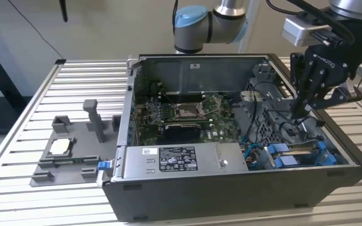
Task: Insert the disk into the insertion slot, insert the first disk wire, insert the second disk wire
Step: 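Insert the first disk wire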
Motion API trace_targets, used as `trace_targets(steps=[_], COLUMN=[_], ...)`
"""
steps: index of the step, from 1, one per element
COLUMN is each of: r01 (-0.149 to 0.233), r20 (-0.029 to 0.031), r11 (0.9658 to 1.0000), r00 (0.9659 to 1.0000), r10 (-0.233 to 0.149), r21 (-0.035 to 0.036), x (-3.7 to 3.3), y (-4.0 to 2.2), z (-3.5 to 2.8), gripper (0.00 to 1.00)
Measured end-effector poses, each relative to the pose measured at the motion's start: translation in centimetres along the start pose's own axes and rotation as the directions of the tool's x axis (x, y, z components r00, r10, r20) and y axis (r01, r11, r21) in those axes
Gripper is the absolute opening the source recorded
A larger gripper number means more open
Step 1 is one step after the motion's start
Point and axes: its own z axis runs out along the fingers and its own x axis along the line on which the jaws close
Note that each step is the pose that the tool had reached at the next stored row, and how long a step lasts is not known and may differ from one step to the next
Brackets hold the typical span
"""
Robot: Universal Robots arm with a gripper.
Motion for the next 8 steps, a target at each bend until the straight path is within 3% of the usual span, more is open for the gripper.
trace_targets(steps=[8], r01=[-0.009], r20=[-0.0001], r11=[1.0], r00=[1.0], r10=[0.009], r21=[-0.0015], x=[0.65], y=[-0.44], z=[0.32], gripper=[0.19])
